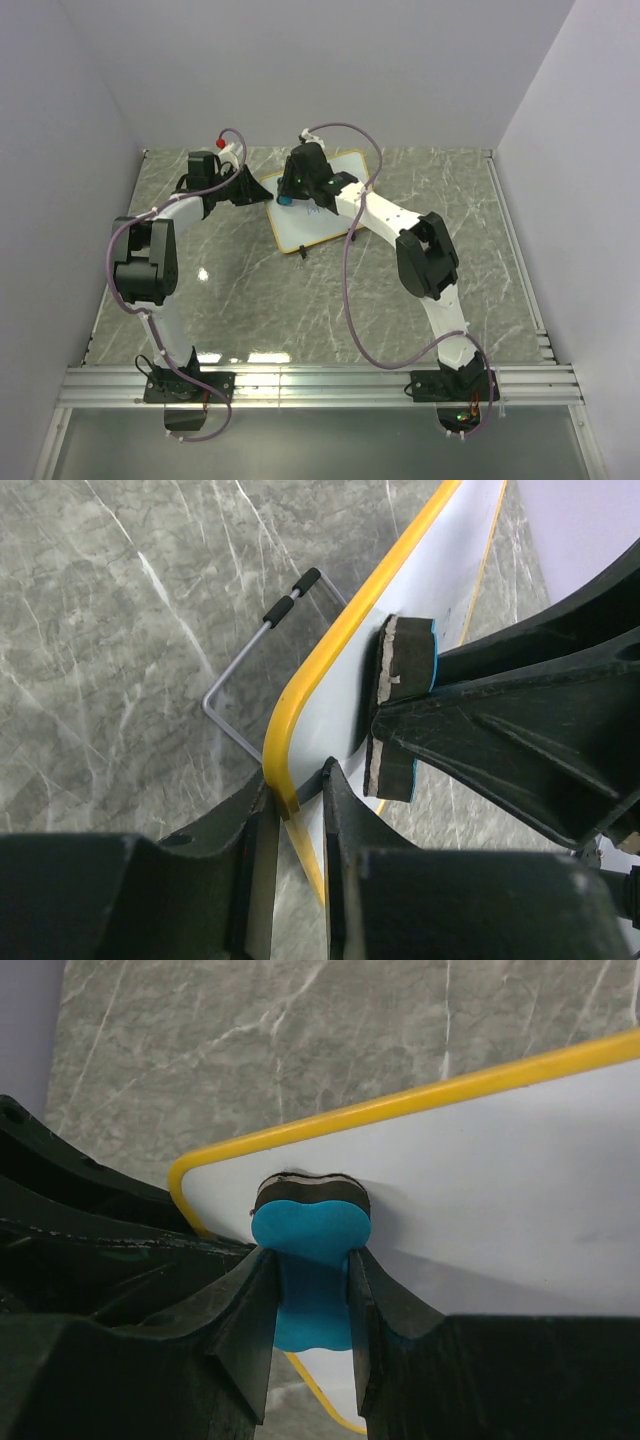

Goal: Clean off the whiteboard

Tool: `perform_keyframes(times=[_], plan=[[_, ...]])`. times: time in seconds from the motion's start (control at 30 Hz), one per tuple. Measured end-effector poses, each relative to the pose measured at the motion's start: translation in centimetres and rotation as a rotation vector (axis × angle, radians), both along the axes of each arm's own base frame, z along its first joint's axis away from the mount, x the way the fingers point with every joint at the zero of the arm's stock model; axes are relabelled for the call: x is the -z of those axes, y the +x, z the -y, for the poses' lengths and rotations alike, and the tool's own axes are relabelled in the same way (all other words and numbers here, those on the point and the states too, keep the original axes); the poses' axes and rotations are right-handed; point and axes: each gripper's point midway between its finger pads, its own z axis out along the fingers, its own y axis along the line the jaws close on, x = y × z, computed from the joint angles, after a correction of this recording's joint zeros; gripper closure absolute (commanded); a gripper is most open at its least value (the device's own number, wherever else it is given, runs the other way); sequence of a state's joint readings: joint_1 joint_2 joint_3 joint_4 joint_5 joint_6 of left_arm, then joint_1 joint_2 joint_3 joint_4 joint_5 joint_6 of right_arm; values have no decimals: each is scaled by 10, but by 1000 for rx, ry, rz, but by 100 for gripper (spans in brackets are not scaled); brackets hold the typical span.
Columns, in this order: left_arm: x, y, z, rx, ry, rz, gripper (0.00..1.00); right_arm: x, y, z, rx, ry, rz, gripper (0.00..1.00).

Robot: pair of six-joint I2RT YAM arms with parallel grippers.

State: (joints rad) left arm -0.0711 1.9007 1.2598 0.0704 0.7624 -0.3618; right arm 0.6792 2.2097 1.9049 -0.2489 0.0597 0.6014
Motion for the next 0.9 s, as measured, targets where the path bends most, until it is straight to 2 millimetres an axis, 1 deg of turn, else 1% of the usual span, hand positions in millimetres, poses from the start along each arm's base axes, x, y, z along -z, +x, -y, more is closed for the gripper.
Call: perform_keyframes(times=[0.13, 0.33, 0.4, 0.5, 0.63, 0.7, 0.9], plan=[[1, 0, 0, -2, 2, 2, 100, -3, 4, -4, -17, -6, 9, 100], [1, 0, -1, -5, 5, 2, 100, 0, 4, -1, -14, -31, 23, 100], [1, 0, 0, -2, 4, 2, 100, 6, -2, 9, 3, -46, 34, 100], [0, -1, 0, -2, 6, 4, 100, 27, -19, 33, 34, -100, 10, 100], [-1, -2, 1, 0, 6, 8, 100, 44, -33, 55, 59, -155, -2, 100], [-1, -2, 1, 0, 7, 12, 100, 46, -34, 58, 62, -166, 3, 100], [-2, -2, 1, -5, 14, 21, 100, 46, -30, 61, 59, -185, 9, 100]])
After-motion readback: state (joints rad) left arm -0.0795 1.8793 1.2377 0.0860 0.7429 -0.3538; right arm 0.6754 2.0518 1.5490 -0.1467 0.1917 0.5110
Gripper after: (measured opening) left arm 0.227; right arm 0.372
